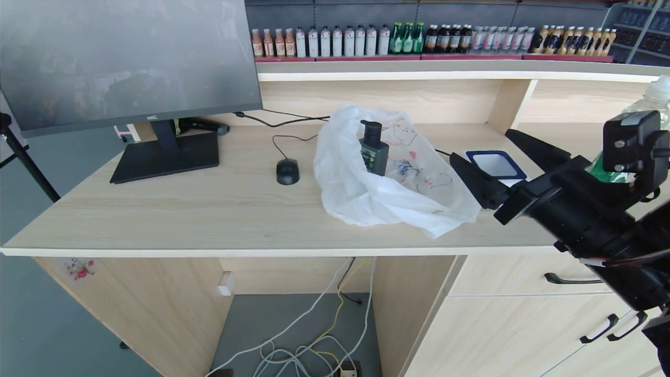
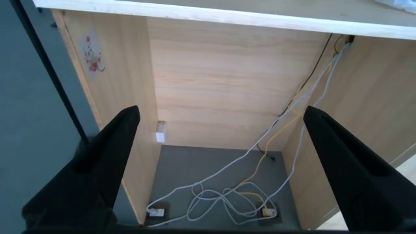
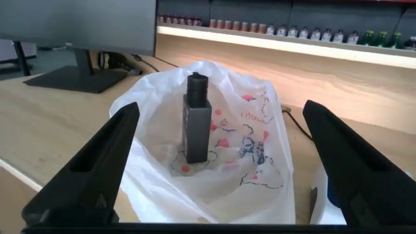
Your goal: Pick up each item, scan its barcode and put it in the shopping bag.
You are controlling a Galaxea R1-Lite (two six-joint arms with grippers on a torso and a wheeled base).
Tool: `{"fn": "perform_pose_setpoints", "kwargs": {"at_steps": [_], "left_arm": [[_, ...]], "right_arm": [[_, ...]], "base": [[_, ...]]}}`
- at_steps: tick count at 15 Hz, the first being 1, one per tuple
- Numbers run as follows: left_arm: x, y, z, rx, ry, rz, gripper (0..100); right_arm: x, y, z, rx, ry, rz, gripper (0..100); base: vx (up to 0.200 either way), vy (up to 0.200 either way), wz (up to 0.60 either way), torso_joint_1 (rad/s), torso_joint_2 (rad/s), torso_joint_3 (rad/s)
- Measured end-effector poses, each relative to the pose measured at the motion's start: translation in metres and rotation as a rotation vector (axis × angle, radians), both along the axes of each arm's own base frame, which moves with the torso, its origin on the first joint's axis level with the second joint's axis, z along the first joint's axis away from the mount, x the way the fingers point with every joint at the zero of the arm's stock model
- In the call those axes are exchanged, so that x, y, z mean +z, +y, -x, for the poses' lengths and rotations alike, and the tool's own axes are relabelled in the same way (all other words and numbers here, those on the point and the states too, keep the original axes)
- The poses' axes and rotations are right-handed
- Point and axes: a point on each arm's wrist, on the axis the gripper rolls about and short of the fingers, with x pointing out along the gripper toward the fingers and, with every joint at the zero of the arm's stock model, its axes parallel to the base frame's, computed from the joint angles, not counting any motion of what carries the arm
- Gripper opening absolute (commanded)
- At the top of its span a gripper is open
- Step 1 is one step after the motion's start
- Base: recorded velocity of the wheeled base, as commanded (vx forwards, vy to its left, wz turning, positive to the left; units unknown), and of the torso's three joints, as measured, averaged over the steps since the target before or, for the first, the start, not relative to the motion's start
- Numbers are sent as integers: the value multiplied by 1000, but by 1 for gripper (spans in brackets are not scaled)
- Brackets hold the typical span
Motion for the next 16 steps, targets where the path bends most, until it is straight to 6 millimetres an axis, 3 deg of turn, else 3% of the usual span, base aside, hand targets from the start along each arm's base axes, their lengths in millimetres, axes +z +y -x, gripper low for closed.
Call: {"fn": "perform_pose_setpoints", "kwargs": {"at_steps": [16], "left_arm": [[0,0,0,1,0,11,100]], "right_arm": [[-11,-7,0,-37,42,-6,100]], "base": [[0,-188,0,2,-1,0]]}}
